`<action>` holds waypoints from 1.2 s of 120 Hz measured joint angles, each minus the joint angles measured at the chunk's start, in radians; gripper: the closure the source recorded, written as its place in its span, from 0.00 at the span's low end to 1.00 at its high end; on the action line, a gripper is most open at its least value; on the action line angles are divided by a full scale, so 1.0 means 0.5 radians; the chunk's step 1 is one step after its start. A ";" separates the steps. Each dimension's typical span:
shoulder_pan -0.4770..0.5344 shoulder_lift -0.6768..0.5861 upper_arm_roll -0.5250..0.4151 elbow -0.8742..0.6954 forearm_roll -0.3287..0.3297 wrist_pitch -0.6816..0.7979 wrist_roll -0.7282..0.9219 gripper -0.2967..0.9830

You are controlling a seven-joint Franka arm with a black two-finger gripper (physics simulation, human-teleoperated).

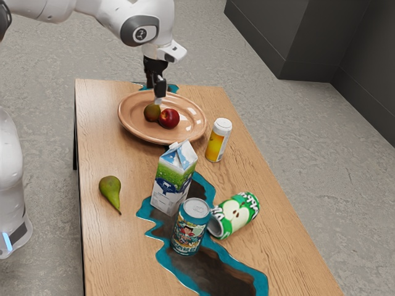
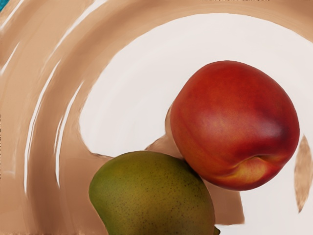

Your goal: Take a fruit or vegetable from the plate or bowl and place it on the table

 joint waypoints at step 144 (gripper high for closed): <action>0.000 0.169 0.045 -0.069 -0.038 0.136 -0.507 0.23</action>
